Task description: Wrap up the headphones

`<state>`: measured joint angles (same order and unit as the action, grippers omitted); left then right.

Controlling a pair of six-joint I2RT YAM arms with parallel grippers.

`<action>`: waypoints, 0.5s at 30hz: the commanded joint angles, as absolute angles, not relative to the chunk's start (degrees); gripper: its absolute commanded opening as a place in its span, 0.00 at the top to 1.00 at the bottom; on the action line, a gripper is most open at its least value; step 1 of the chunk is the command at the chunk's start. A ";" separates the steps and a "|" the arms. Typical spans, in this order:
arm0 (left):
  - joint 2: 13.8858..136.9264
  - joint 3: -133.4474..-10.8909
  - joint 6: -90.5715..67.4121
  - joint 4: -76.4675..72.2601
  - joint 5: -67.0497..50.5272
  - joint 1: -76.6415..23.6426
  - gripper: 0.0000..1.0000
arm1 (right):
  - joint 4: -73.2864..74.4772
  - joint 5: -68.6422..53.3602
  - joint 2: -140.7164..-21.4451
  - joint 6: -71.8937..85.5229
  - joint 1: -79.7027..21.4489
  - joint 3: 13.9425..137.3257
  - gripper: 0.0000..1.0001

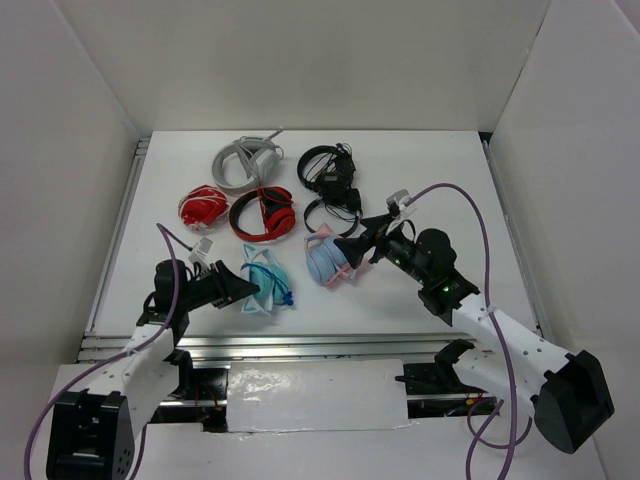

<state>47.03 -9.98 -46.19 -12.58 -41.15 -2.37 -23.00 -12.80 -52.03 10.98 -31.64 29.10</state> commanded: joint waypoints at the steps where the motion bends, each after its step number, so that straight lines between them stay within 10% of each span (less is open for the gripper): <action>1: 47.72 -9.66 -47.20 -12.93 -39.29 -1.41 1.00 | -21.89 -13.01 -53.08 10.63 -31.38 30.85 0.00; 5: 48.34 -10.37 -45.79 -6.96 -38.41 -0.44 0.97 | -21.88 -14.32 -53.87 10.55 -31.29 31.11 0.00; 15: 46.94 -15.29 -40.96 7.09 -35.08 2.28 0.50 | -23.03 -15.82 -55.11 11.16 -31.46 30.85 0.00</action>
